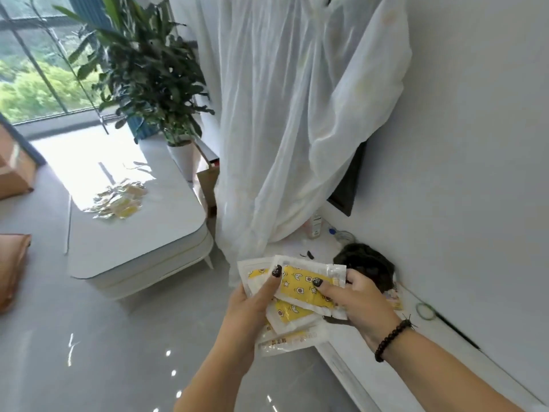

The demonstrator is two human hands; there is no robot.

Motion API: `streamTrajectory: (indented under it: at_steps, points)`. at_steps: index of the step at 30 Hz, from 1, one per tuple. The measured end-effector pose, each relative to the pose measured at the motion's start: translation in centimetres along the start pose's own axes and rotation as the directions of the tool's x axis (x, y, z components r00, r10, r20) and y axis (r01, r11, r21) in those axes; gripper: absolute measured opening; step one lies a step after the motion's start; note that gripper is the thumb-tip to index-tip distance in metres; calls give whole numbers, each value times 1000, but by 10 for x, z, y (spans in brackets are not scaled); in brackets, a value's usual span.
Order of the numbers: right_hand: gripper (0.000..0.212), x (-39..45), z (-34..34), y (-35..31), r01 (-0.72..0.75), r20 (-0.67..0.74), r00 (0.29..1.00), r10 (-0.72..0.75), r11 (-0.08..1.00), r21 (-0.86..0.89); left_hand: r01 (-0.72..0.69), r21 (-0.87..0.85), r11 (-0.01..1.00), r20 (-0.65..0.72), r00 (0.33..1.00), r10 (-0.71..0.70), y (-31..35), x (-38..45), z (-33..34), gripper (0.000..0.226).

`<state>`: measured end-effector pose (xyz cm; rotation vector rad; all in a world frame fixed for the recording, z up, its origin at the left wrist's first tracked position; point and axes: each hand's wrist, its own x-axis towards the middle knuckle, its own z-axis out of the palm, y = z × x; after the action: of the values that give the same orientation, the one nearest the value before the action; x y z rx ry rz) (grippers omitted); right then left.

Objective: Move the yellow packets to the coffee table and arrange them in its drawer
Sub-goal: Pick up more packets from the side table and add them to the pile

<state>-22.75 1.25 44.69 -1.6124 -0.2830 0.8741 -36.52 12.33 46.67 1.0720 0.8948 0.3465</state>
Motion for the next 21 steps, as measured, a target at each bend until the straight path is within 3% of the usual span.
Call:
streamTrajectory:
  at_steps: [3,7,15,18,21]
  points:
    - [29,-2,77,5,2,74,997,4,997,-78,6,-31,1000,-85,996,-8,-1,-8,-68,27]
    - [19,-8,173,5,7,179,984,7,997,-77,-1,-141,990,-206,978,-28,3,-17,-162,27]
    - [22,-22,340,14,21,381,924,28,992,-123,-142,-270,952,-480,877,-5,20,-23,-320,25]
    - [23,-22,384,18,23,386,922,26,993,-120,-173,-256,951,-437,898,46,28,-28,-361,25]
    - [19,-13,419,21,-8,364,931,37,997,-82,-186,-203,961,-351,930,106,33,-30,-395,40]
